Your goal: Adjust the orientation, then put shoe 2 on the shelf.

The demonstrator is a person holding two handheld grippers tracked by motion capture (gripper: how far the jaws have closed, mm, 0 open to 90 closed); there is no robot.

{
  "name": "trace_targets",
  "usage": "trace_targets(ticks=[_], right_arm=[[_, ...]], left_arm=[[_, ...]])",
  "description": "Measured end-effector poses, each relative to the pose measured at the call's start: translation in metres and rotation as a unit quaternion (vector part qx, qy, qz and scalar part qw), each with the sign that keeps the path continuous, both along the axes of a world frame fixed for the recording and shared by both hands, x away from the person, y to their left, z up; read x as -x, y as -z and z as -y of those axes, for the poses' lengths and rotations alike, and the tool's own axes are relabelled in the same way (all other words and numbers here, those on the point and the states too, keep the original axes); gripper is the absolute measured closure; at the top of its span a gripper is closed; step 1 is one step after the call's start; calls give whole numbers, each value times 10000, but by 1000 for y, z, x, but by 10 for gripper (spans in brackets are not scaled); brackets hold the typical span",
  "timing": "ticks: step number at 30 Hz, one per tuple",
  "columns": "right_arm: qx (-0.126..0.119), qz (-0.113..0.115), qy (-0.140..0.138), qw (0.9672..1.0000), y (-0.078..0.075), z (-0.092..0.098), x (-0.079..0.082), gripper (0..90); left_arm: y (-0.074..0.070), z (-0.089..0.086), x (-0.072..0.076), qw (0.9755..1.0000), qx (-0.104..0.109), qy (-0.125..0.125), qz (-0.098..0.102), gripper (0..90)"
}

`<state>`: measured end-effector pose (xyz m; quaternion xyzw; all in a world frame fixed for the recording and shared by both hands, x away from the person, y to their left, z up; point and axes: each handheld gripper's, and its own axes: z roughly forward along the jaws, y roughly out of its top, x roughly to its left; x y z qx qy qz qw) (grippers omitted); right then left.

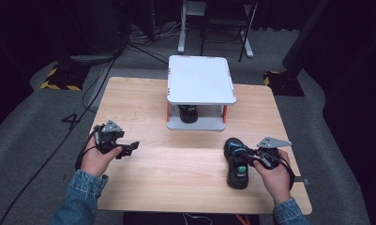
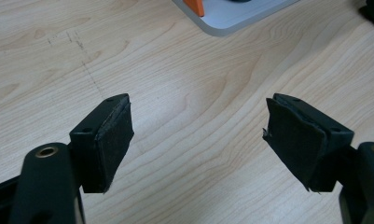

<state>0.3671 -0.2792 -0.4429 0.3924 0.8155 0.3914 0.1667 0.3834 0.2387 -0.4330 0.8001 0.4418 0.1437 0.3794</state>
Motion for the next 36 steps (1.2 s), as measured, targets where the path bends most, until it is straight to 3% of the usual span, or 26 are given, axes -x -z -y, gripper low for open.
trace_targets(ticks=[8,15,25,27,32,34,36], right_arm=[[-139,317,-89,9994,-10,-5,3,703],[-198,423,-280,9985,-22,-22,-8,703],[-70,514,-431,9977,-24,-61,-57,702],[-47,542,-452,9975,-24,-64,-61,702],[99,671,-378,9970,-23,-83,-95,703],[148,671,-361,9970,-21,-86,-102,702],[142,634,-321,9974,-17,-91,-120,700]], left_arm=[[-2,2,-4,10000,16,63,19,231],[-6,-10,3,9999,97,-122,50,232],[-5,-28,18,9994,50,-339,52,231],[-5,-31,19,9994,36,-351,57,232],[-1,-43,33,9986,52,-535,3,233],[0,-46,35,9985,40,-553,0,234],[2,-54,43,9976,49,-691,-32,234]])
